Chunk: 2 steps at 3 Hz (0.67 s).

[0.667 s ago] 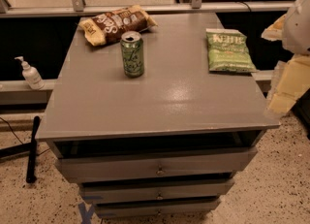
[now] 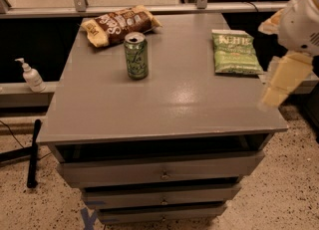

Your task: Pick brown chip bag

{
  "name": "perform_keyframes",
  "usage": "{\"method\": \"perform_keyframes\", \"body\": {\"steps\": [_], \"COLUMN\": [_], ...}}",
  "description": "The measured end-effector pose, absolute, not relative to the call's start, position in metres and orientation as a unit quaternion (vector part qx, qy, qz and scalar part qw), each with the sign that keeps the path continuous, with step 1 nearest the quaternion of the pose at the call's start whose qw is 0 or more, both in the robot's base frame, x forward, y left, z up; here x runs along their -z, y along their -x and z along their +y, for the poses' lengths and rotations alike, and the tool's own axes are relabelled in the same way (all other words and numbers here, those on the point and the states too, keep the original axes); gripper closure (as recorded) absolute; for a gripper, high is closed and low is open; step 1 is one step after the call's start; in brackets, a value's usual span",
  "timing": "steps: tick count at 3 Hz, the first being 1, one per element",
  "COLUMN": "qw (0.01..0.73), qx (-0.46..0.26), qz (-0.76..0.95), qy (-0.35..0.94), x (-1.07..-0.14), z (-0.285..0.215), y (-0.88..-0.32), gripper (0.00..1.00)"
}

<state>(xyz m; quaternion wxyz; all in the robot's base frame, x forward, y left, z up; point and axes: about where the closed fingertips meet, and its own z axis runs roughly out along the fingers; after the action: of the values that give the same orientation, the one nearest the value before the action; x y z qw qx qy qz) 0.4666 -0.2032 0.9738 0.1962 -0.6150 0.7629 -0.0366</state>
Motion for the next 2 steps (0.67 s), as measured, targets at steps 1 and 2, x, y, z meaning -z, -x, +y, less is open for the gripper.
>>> {"method": "perform_keyframes", "body": {"steps": [1, 2], "qw": [0.261, 0.326], "qx": [0.029, 0.016], "qz": [0.726, 0.686], "qy": [0.636, 0.650], "x": [-0.969, -0.968], "z": [-0.177, -0.143], "y": [-0.533, -0.599], "gripper": [0.00, 0.00]}}
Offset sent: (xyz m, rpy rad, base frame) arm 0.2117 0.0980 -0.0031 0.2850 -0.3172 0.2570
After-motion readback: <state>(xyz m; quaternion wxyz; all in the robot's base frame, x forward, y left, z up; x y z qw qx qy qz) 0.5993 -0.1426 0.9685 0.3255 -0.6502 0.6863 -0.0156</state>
